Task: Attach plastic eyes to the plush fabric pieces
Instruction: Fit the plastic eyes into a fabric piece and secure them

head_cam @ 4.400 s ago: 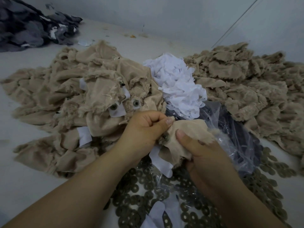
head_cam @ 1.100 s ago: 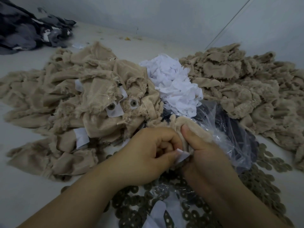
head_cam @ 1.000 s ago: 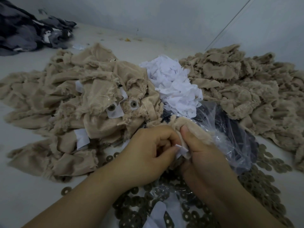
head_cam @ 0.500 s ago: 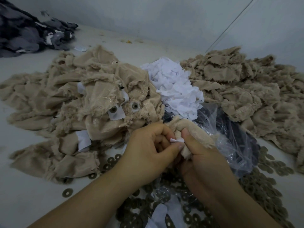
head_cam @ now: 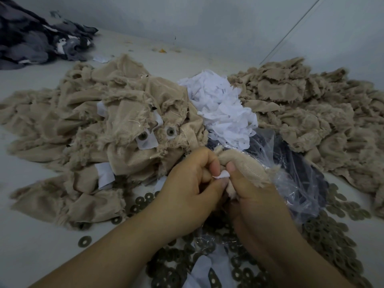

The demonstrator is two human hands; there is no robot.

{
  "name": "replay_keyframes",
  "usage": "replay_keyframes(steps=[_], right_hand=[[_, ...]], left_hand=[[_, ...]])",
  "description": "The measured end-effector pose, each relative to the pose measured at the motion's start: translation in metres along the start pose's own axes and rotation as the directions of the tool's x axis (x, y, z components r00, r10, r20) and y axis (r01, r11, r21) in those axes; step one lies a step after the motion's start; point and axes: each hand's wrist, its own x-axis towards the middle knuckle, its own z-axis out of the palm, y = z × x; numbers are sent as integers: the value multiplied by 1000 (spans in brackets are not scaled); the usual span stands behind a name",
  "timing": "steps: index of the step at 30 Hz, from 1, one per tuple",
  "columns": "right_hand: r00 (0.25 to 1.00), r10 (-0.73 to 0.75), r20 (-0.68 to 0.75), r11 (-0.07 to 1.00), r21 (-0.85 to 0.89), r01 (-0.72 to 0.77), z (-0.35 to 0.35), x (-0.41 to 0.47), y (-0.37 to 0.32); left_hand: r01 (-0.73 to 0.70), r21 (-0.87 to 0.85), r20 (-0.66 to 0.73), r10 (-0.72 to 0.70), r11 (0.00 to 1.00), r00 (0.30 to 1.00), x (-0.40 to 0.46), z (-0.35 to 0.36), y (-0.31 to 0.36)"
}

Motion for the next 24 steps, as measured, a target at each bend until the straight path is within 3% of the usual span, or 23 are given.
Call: replay_keyframes(steps=[6, 20, 24], right_hand=[[999, -14, 46, 999, -47, 16, -2, 2, 3], [997, -24, 68, 1000, 13, 23, -1, -2, -3], [1000, -10, 8, 1000, -9, 10, -1, -1, -1]], left_hand=[[81, -179, 85, -66, 981, 994, -1, -2, 3], [115, -218, 212, -68, 969, 975, 0, -6, 4], [121, -203, 240, -71, 972, 968, 1, -8, 6]])
